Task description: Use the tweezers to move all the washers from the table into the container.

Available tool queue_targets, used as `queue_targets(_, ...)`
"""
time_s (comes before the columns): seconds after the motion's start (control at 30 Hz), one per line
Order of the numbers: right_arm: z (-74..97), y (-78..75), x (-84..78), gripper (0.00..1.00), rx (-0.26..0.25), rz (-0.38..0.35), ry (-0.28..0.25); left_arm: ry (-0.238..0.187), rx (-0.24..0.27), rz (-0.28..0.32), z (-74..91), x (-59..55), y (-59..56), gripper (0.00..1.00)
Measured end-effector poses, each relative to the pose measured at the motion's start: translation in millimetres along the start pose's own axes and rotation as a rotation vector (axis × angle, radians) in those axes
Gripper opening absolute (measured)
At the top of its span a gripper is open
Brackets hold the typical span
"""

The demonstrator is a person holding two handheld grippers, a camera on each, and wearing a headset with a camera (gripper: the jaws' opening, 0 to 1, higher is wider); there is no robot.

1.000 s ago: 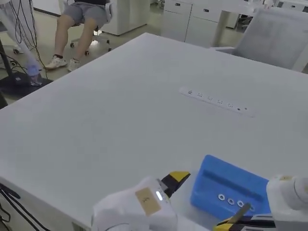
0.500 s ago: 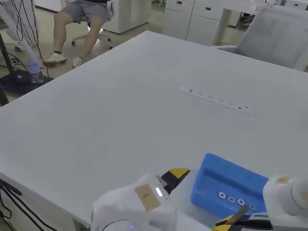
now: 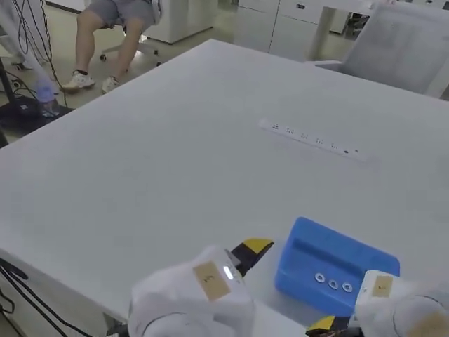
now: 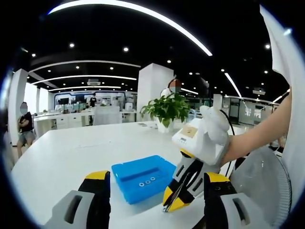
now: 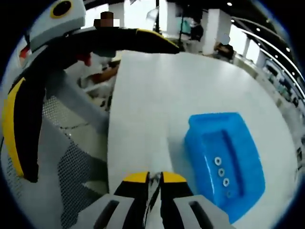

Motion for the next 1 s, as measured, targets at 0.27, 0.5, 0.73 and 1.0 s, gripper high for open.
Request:
queue_targets(0.27, -1.9, -3.7, -1.9, 0.05, 0.008, -0.051, 0.005, -0.011, 0.014, -0.021, 1.1, 1.2, 0.7, 0.81)
queue_targets(0.5, -7.2, -4.5, 11.0, 0.05, 0.030, -0.024, 0.036, -0.034, 0.018, -0.024, 2.9, 2.4, 2.0, 0.81)
queue_targets(0.73, -11.9, -5.8, 16.3, 0.05, 0.058, -0.040, 0.028, -0.024, 0.028, -0.040, 3.7, 2.4, 2.9, 0.80)
queue_targets(1.0, -9.4, -10.1, 11.1, 0.05, 0.076, -0.218, -0.090, -0.031, 0.015, -0.027, 4.3, 3.2, 3.5, 0.80)
Point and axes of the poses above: the centre of the closed fingertips' face, and the gripper's own axes: z roughly backward along the fingers, y roughly to its left, x roughly out of its top, the point moved 10 cm from there along z, roughly backward along the fingers, and after that the axes turned 14 degrees about z, right-handed, at the moved point
